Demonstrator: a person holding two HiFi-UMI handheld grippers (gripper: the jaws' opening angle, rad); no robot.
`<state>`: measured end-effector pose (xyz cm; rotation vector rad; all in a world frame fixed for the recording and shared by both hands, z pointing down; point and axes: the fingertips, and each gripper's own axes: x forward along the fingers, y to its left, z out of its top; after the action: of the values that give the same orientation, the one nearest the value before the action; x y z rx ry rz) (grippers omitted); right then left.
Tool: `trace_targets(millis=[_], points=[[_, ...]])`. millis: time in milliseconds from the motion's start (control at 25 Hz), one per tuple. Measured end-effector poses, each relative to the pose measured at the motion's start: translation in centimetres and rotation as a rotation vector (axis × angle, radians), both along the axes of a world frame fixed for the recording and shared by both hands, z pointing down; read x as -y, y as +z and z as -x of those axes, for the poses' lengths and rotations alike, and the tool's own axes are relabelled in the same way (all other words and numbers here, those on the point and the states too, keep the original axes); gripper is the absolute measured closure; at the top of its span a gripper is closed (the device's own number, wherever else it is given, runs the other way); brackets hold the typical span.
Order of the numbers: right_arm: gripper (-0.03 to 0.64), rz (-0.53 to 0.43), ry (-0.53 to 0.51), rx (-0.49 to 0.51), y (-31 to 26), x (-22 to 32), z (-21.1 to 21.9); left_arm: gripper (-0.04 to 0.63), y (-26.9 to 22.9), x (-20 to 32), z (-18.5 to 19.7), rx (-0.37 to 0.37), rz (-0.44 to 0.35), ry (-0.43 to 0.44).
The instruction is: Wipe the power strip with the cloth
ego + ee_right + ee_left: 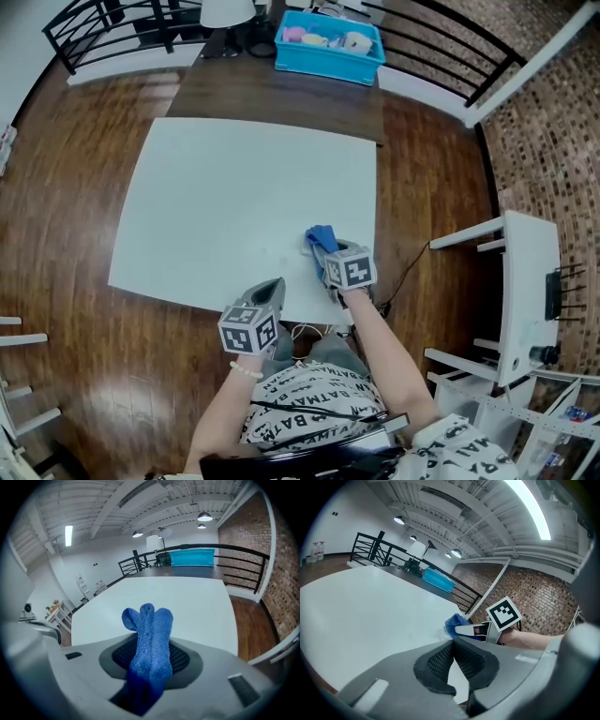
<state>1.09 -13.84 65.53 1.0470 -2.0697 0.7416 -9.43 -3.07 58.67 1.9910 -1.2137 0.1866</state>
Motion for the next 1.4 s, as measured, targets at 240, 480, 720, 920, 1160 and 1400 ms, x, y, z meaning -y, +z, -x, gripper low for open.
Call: trace_targets(millis=[240, 480, 720, 920, 1160, 1400], points=[[0.463, -0.002, 0.049, -0.024, -0.2, -0.3, -5.1, 0.609, 0.2, 0.2, -2.3, 0.009, 0.007, 0.040], [0.463, 0.005, 0.121, -0.021, -0.1, -0.5, -9.8, 0.609, 1.1, 0.7, -4.3, 0.023, 0.021, 0.073], [0.463, -0.005, 0.148, -0.022, -0.4, -0.5, -12.5, 0.609, 1.9, 1.7, -5.6, 0.042, 0.037, 0.092], [0.463, -0.005, 0.177, -0.028, -0.6, -0.7, -14.6, 0.609, 2.8, 2.9, -6.9, 0.052, 0.051, 0.111], [0.463, 0.011, 0.193, -0.062, -0.6, -0.9, -18.1, 0.609, 3.9, 5.2, -8.9, 0.086, 0.052, 0.143], [0.463, 0.021, -0.143, 0.073, -2.8, 3.5, -11.4, 0.609, 6.2, 7.6, -12.2, 0.185, 0.038, 0.222]])
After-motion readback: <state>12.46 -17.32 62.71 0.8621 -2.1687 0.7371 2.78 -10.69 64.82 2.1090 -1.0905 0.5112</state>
